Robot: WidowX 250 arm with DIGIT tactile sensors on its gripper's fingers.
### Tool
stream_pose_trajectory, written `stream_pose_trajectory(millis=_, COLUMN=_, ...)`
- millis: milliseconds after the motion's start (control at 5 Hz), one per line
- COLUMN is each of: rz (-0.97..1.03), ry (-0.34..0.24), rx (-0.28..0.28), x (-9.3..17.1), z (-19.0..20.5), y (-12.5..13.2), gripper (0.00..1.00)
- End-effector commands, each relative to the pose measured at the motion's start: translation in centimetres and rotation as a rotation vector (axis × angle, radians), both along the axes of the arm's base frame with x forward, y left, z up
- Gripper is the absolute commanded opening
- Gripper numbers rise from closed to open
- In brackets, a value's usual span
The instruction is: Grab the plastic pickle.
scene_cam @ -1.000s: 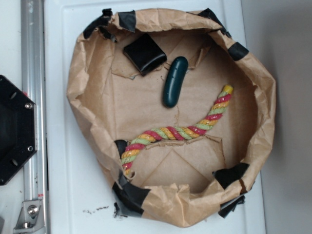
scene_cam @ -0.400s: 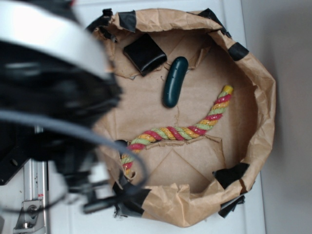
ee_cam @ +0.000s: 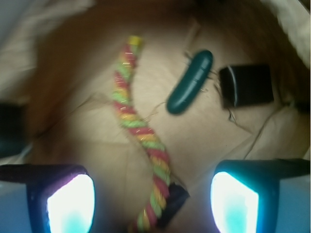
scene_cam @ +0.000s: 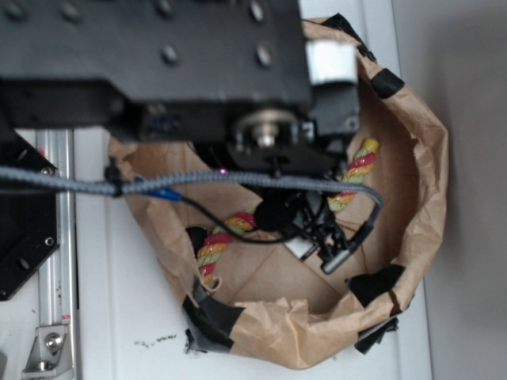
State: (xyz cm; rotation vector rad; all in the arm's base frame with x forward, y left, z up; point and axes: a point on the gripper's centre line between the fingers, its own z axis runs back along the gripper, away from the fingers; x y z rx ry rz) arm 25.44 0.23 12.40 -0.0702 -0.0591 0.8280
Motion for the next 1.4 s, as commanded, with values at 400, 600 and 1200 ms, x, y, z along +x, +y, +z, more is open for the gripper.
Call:
stream_pose_trajectory(millis=400, rz=0.447, ry=-0.014, rx=0.079, x=-1.3, z=-5.4, y=4.7, gripper=1.0)
stream_pose_trajectory(millis=600, rz=0.447, ry=-0.014, rx=0.079, x=-1.3, z=-5.4, y=4.7, gripper=1.0)
stream_pose_trajectory(millis=1200, rz=0.448, ry=-0.086, rx=0.054, x=0.9, z=-9.6, y=5.7, gripper=1.0)
